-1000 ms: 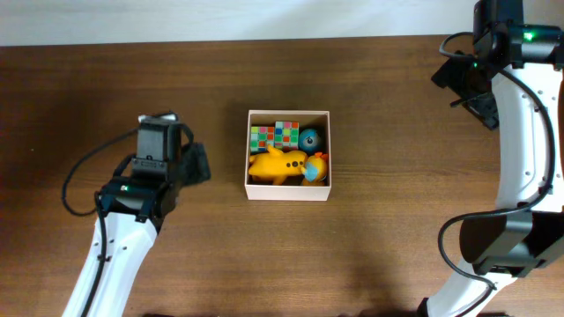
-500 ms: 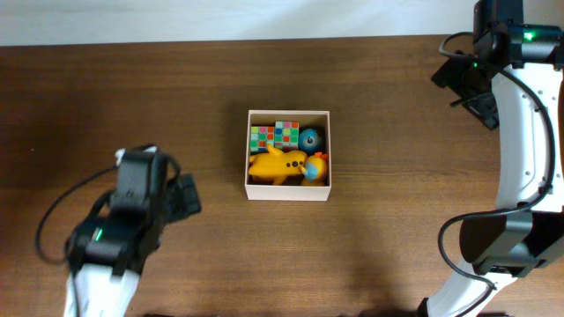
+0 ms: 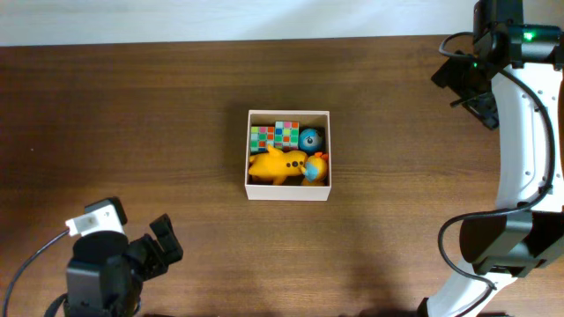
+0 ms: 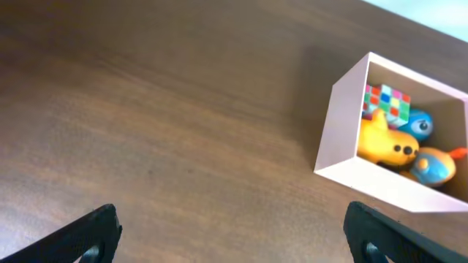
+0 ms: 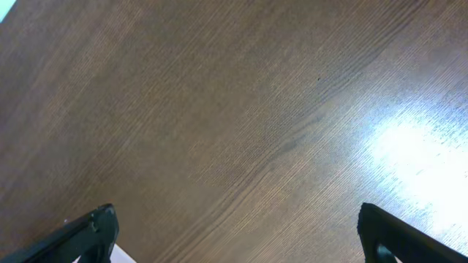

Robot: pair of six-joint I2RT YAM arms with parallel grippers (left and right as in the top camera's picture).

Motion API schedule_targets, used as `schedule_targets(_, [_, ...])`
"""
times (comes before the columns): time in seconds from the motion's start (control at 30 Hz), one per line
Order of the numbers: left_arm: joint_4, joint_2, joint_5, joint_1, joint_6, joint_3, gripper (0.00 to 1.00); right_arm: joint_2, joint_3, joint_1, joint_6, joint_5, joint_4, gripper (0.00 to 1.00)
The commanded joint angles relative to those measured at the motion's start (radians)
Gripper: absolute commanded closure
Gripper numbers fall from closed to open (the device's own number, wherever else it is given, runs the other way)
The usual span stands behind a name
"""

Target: Pack container

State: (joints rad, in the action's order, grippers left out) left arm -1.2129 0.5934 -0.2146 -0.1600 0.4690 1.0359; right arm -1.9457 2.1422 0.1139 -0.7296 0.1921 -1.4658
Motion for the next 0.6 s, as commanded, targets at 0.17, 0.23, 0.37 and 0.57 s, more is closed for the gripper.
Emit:
schedule_targets(0.17, [-0.063,-0.004,-0.106,0.006,0.009,-0.003,0.01,0.009,0.01,0.005,-0.003,0.002,0.0,0.01])
schedule_targets(0.23, [-0.072,-0.004,-0.19,0.006,0.009,-0.003,0.01,0.009,0.01,0.005,-0.003,0.002,0.0,0.01])
schedule_targets(0.37, [-0.086,-0.004,-0.19,0.006,0.009,-0.003,0.01,0.009,0.01,0.005,-0.003,0.002,0.0,0.01])
schedule_targets(0.57, [-0.071,-0.005,-0.19,0.006,0.01,-0.003,0.01,0.009,0.01,0.005,-0.003,0.002,0.0,0.01])
